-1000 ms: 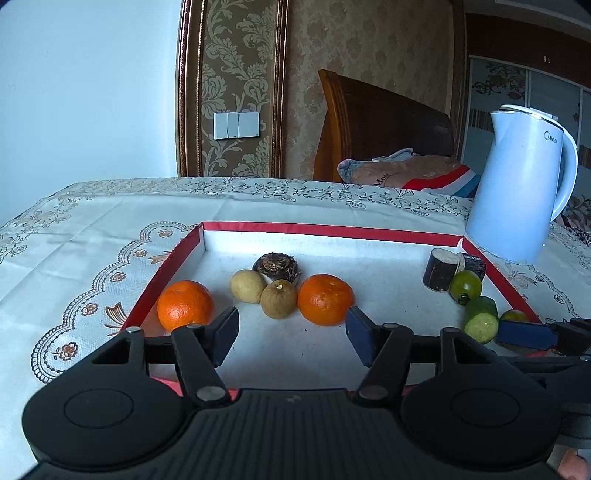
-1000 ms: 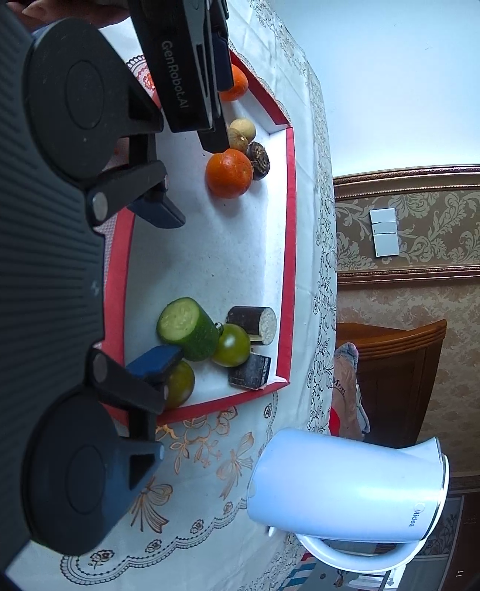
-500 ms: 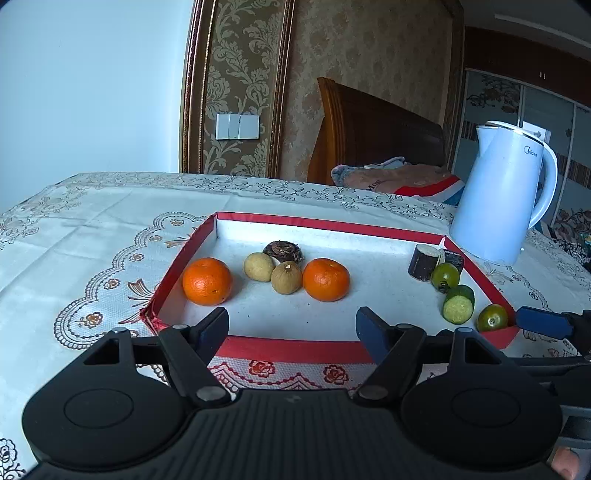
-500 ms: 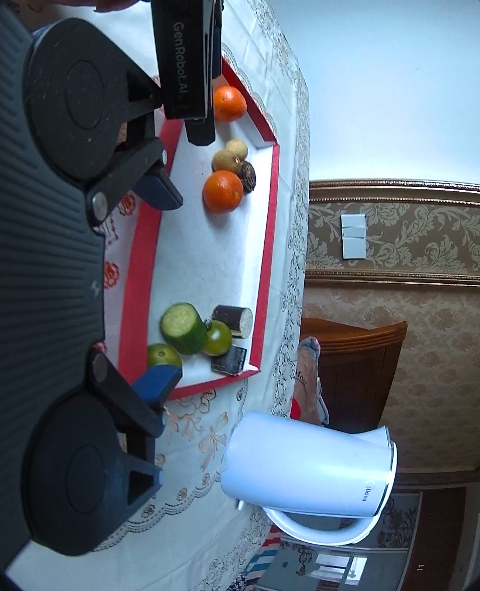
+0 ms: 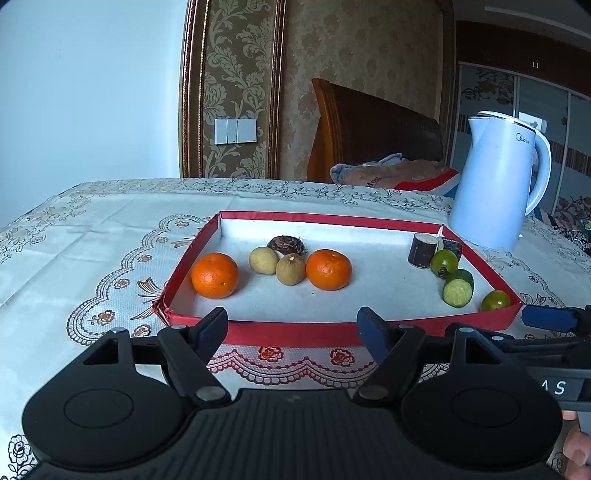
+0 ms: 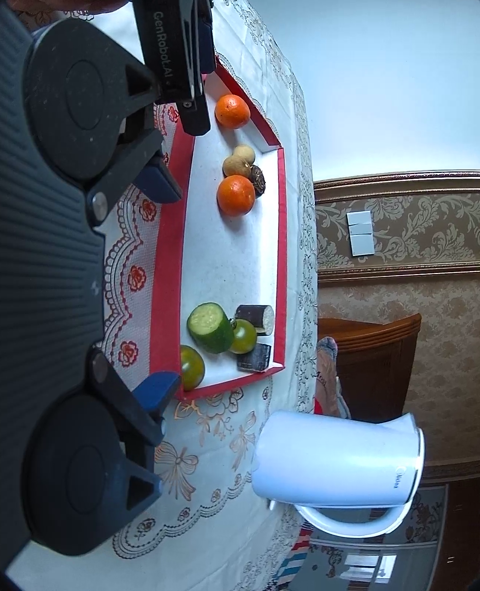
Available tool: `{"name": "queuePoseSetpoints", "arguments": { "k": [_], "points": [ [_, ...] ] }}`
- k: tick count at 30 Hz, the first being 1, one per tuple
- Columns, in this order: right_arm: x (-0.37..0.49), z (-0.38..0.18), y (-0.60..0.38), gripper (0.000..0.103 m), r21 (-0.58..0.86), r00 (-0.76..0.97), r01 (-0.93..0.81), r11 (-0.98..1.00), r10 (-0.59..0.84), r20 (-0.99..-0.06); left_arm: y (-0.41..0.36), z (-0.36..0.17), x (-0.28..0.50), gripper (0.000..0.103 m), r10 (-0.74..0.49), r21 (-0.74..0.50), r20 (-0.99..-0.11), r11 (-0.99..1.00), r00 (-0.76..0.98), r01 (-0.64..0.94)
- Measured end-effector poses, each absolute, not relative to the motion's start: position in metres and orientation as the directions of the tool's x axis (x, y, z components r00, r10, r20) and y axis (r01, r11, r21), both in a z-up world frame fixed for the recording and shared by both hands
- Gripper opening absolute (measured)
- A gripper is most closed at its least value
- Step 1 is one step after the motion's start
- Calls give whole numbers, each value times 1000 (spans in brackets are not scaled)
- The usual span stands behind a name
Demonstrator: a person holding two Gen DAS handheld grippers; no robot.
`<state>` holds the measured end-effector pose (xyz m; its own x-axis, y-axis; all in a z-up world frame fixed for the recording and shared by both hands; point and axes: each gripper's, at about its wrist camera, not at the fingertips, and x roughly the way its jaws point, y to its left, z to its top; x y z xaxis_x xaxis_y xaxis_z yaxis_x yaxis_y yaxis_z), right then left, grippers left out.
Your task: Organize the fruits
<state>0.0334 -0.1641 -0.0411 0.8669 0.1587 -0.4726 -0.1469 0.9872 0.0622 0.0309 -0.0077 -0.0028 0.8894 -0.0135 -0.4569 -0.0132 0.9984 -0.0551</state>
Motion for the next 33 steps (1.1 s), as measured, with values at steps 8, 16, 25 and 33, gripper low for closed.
{"name": "queuePoseSetpoints", "arguments": {
  "k": [8, 16, 25, 33],
  "points": [
    [34, -42, -165, 99, 68, 864, -142, 987, 157, -478, -8, -2, 30, 77, -6, -50, -454, 999, 891, -19],
    [35, -43, -166, 103, 73, 863, -135, 988, 154, -481, -10, -2, 30, 77, 2, -34, -444, 999, 896, -19],
    [35, -44, -166, 103, 74, 862, -134, 988, 153, -483, -11, -2, 29, 77, 11, -23, -439, 999, 898, -23],
    [35, -44, -166, 103, 75, 862, -134, 988, 153, -483, -10, -2, 29, 77, 22, -20, -438, 999, 899, -34]
  ]
}}
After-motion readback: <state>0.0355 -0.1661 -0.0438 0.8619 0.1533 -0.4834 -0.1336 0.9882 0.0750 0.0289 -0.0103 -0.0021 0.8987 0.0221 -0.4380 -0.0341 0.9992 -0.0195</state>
